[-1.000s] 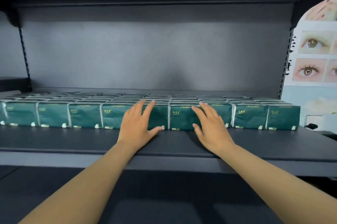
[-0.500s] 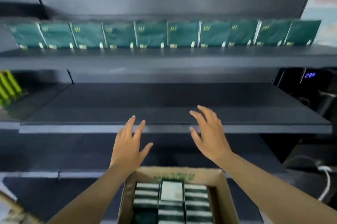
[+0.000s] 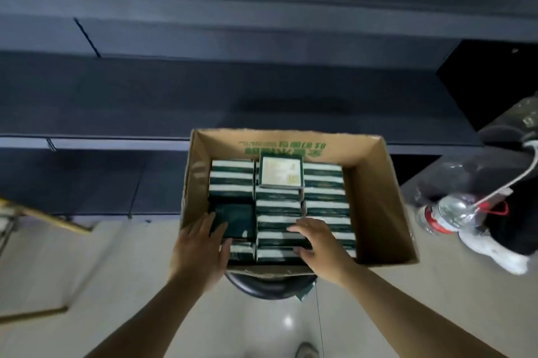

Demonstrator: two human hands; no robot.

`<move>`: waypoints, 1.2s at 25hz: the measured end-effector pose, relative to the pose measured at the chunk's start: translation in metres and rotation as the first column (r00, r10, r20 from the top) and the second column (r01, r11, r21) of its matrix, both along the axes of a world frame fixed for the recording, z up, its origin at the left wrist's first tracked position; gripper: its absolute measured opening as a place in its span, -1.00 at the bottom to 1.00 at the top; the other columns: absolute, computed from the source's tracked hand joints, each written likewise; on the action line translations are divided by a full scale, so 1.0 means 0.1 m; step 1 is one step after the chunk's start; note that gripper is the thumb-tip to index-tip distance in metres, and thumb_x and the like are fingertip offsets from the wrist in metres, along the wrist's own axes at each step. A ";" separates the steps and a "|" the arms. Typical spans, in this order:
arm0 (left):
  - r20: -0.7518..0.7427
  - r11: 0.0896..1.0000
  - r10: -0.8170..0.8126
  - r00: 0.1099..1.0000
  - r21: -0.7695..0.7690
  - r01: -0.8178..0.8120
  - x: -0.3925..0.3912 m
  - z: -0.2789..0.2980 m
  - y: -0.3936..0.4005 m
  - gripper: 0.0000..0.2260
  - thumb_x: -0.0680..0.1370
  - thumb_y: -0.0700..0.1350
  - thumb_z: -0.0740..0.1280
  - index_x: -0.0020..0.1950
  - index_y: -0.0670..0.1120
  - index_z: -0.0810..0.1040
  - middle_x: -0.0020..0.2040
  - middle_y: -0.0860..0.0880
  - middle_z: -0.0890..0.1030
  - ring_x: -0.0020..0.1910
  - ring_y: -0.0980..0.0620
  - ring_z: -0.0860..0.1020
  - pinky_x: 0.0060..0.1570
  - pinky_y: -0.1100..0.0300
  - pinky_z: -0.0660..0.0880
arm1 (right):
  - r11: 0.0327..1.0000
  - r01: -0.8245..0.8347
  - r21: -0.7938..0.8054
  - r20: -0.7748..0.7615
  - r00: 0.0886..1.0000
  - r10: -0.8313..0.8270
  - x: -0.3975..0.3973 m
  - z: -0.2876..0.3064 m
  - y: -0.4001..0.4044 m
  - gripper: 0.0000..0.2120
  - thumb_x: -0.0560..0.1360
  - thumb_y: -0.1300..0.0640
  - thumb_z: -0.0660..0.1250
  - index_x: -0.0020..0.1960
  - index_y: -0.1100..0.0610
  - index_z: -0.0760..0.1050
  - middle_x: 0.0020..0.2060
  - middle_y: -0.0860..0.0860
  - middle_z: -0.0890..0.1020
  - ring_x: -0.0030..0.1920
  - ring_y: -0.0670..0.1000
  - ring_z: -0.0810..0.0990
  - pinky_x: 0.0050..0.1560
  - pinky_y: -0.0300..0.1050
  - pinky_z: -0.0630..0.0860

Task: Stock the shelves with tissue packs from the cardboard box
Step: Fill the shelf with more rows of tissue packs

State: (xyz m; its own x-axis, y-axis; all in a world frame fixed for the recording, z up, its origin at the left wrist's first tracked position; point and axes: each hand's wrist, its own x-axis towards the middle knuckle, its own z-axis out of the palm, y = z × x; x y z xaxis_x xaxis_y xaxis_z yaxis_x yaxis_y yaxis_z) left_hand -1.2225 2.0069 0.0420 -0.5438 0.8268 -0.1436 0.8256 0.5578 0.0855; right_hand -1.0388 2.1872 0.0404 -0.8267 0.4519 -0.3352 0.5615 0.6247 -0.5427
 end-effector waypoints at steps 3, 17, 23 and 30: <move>0.010 1.000 0.016 1.000 0.002 -0.016 0.00 -0.01 -0.03 -0.46 0.58 0.10 -0.09 0.18 -0.09 0.62 0.19 -0.16 0.59 0.18 -0.16 0.55 0.15 -0.04 0.48 | 0.985 -0.035 -0.171 0.079 0.996 0.049 -0.19 -0.27 0.07 -0.62 0.54 0.09 0.31 0.34 -0.04 0.40 0.33 -0.10 0.41 0.34 -0.07 0.35 0.34 -0.19 0.26; -0.032 1.000 -0.005 0.999 0.000 0.005 -0.01 -0.06 -0.04 -0.55 0.57 0.04 -0.02 0.19 -0.08 0.59 0.20 -0.17 0.58 0.19 -0.16 0.54 0.16 -0.06 0.47 | 0.985 -0.152 -0.076 0.097 0.983 0.159 -0.42 -0.76 0.30 -0.63 0.48 0.07 0.38 0.28 -0.05 0.49 0.23 -0.06 0.50 0.27 -0.02 0.38 0.33 -0.09 0.27; -0.040 1.000 -0.004 0.999 0.026 0.005 0.01 -0.07 -0.05 -0.56 0.56 0.04 0.00 0.21 -0.10 0.57 0.19 -0.17 0.58 0.17 -0.18 0.55 0.13 -0.08 0.49 | 0.982 -0.186 -0.036 0.070 0.980 0.188 -0.43 -0.81 0.30 -0.62 0.45 0.12 0.41 0.25 -0.09 0.51 0.17 -0.06 0.55 0.23 0.00 0.44 0.29 -0.06 0.32; -0.051 0.999 -0.015 0.999 0.049 0.018 0.01 -0.07 -0.08 -0.53 0.56 0.06 -0.02 0.30 -0.11 0.50 0.25 -0.18 0.54 0.18 -0.18 0.54 0.14 -0.08 0.48 | 0.987 -0.157 0.026 -0.037 0.987 0.158 -0.40 -0.78 0.25 -0.69 0.47 0.21 0.37 0.18 -0.03 0.55 0.17 -0.07 0.57 0.24 0.00 0.48 0.30 0.01 0.32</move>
State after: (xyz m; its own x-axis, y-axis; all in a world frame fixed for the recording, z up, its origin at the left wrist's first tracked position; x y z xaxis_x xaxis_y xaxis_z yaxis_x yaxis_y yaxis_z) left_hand -1.2219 1.9988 0.0352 -0.5357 0.8411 -0.0750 0.8385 0.5403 0.0702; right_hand -1.0783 2.2124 -0.0375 -0.9003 0.3220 -0.2928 0.4339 0.7162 -0.5466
